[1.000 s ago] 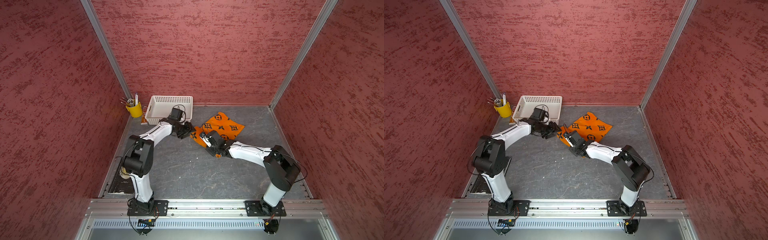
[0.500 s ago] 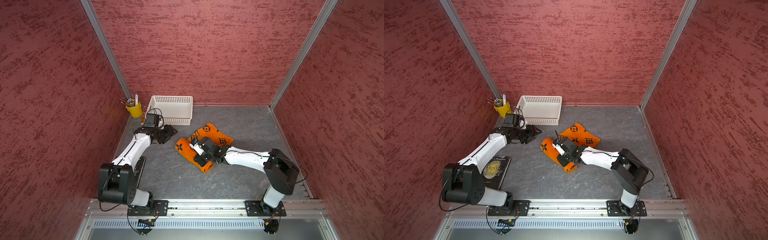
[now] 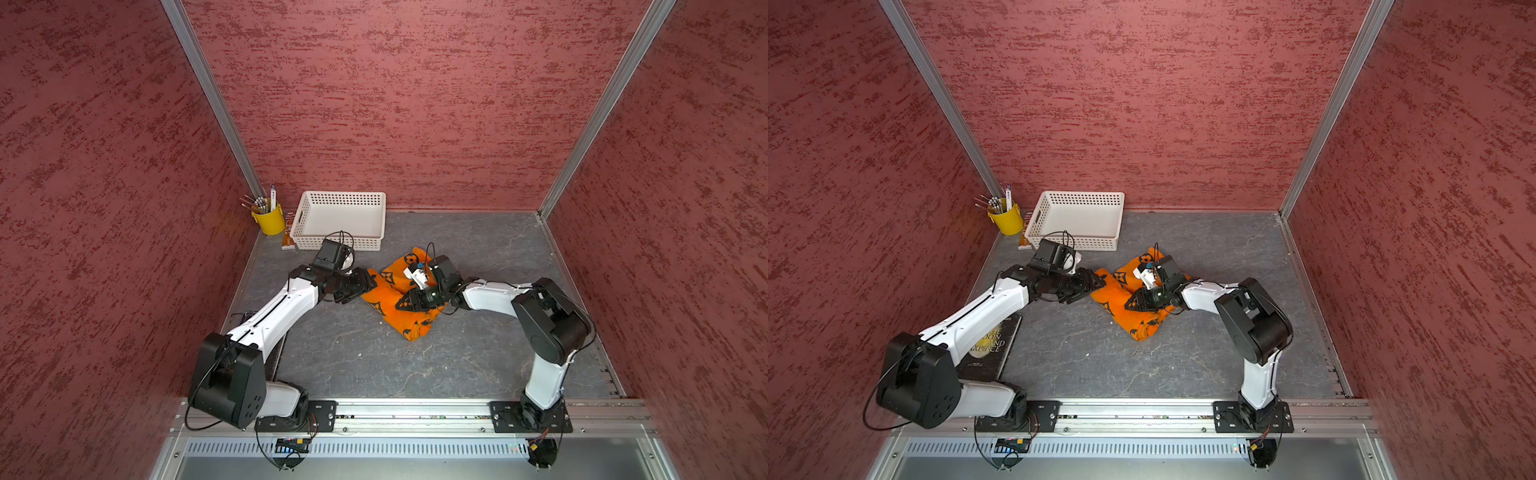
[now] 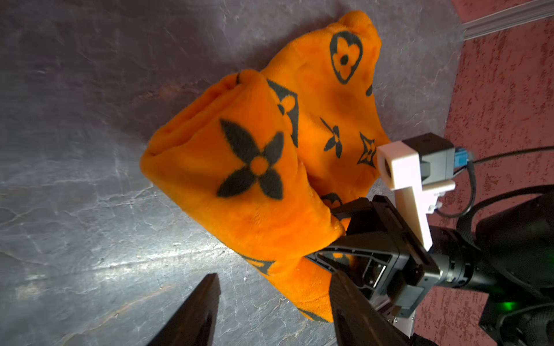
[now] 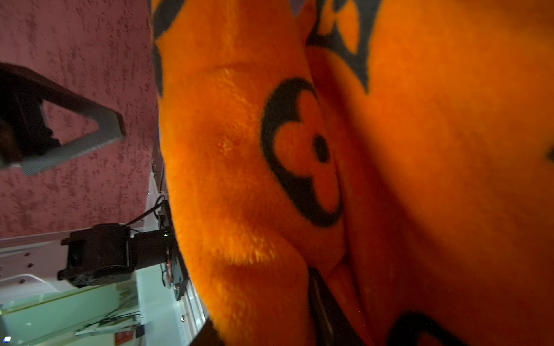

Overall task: Roll up the pillowcase
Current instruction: Roll the pillowcase at the center of the board.

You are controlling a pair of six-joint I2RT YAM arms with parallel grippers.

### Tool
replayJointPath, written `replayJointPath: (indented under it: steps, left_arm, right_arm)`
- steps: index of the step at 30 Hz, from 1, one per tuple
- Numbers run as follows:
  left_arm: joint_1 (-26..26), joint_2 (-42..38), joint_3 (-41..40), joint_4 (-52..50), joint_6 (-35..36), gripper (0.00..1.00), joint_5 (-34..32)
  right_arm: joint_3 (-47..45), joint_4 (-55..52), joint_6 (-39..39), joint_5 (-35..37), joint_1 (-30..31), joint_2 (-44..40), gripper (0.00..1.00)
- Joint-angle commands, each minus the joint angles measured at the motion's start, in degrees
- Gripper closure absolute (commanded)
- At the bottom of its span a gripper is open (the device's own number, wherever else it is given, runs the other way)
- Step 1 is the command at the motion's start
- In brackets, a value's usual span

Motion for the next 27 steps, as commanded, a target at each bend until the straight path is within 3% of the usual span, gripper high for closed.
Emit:
replayJointPath:
  steps: [1, 4, 6, 9, 11, 13, 16, 20, 24, 27]
  left_arm:
    - [-1.4, 3.1, -0.4, 2.4, -1.2, 0.38, -1.5]
    - [-2.0, 7.1, 0.8, 4.4, -1.9, 0.38, -1.2]
    - [-2.1, 10.1, 2.2, 5.1, -2.5, 0.39, -0.9]
    - [-2.6, 13.6, 4.0, 5.6, -3.3, 0.41, -1.3]
    - [-2.7, 14.8, 4.4, 6.4, -3.6, 0.41, -1.0]
    - [-2.9, 15.8, 4.9, 6.8, -3.9, 0.41, -0.5]
    - [-3.1, 16.7, 5.3, 7.0, -3.8, 0.41, -0.2]
    - [-3.2, 17.3, 5.5, 7.2, -3.7, 0.41, 0.1]
    - [-3.1, 17.7, 6.0, 7.0, -3.5, 0.41, 0.2]
    - [-3.2, 17.7, 6.2, 7.0, -3.4, 0.41, 0.3]
  right_arm:
    - [-3.6, 8.4, 9.1, -3.0, -1.5, 3.1, 0.62]
    - [-5.0, 10.6, 10.6, -2.2, -1.8, 2.6, 0.60]
    - [-5.6, 10.1, 9.9, -0.2, -1.8, 0.8, 0.53]
    - [-4.8, 3.4, 4.8, 5.4, -1.6, -4.7, 0.31]
    - [-4.1, -1.9, 0.7, 10.2, -1.2, -9.0, 0.21]
    - [-3.1, -8.0, -4.8, 17.2, 0.0, -13.0, 0.02]
    - [-2.3, -14.4, -12.4, 27.5, 3.0, -18.3, 0.02]
    - [0.0, -20.8, -24.5, 47.8, 12.7, -21.4, 0.01]
    - [2.5, -21.5, -33.1, 63.3, 21.6, -18.4, 0.01]
    - [5.3, -20.8, -38.2, 69.7, 26.3, -13.3, 0.02]
